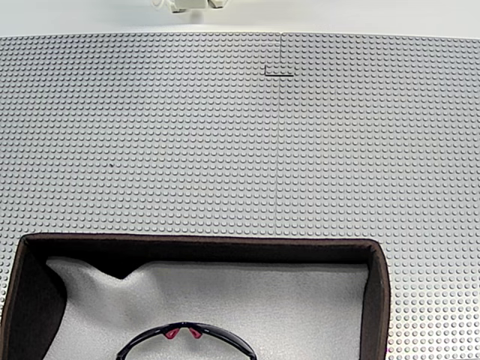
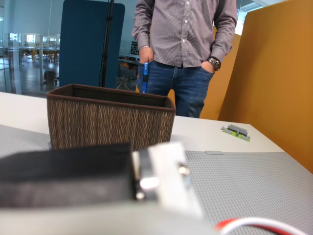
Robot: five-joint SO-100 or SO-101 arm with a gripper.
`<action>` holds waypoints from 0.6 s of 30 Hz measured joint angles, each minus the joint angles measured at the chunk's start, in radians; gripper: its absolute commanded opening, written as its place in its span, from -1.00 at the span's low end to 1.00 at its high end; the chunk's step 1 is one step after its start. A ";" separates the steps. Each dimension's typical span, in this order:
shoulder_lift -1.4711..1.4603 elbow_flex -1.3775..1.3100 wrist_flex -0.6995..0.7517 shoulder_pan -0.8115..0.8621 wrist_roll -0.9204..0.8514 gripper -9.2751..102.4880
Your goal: Grasp a glasses and put it in the bin.
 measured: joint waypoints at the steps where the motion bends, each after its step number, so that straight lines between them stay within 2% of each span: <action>1: 0.000 0.000 0.002 0.000 0.000 -0.84; 9: 0.006 0.018 0.021 0.021 -0.011 -0.84; 18: 0.091 0.051 0.025 -0.028 -0.026 -0.84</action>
